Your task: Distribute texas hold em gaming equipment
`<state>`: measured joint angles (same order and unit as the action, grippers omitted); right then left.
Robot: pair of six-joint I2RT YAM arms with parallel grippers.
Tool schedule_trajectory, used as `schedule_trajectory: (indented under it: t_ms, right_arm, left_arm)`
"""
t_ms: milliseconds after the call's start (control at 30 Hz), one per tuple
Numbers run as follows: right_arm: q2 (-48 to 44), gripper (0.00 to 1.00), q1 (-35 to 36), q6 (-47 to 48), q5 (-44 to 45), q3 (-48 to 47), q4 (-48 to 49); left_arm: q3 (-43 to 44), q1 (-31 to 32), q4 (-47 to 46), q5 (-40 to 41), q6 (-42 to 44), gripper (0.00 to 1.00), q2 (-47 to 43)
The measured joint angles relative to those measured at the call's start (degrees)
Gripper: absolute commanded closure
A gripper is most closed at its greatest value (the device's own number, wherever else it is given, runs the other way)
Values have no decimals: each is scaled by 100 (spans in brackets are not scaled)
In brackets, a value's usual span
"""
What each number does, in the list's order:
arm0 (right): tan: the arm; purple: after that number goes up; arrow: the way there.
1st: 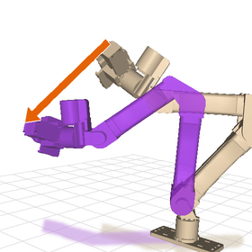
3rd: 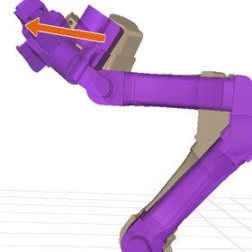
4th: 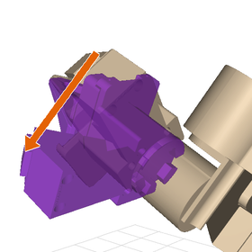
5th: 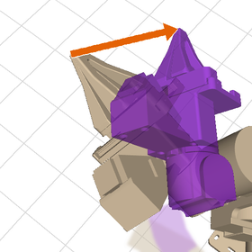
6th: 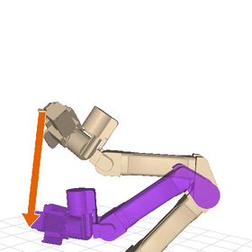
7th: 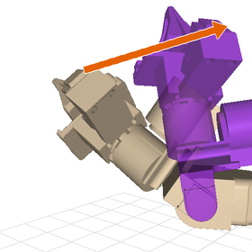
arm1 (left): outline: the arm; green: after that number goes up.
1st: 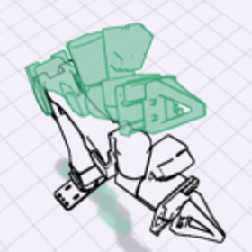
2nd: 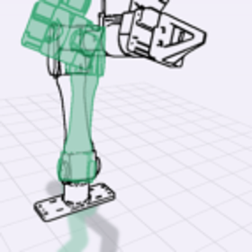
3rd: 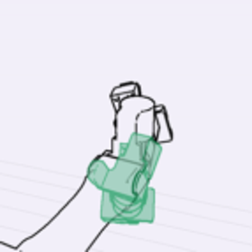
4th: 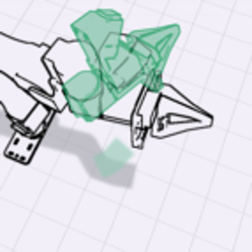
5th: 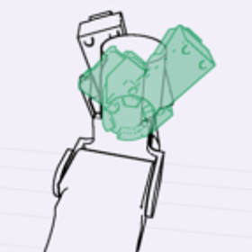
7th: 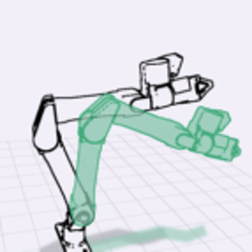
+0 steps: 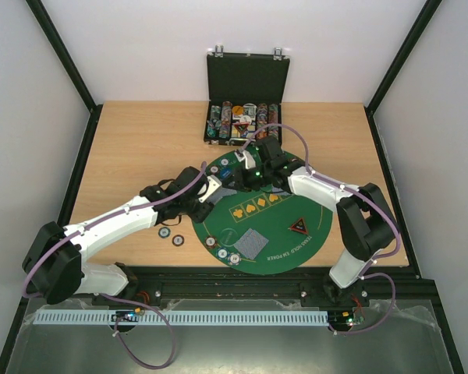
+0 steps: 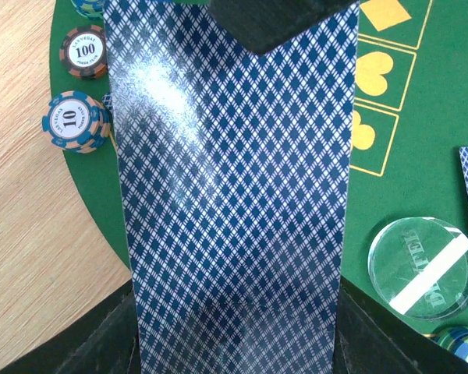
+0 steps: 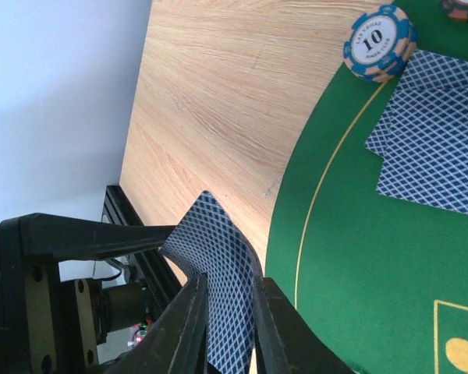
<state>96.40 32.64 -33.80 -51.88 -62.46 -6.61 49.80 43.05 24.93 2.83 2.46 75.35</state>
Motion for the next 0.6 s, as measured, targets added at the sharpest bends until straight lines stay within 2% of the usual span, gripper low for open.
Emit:
schedule_trajectory:
  t_ms: [333,600]
  right_arm:
    - [2,98,0,131,140,0,-103]
    - [2,98,0,260,409,0,-280]
  left_arm:
    - [0,0,-7,0,0,42,-2]
    - [0,0,-2,-2,0,42,-2]
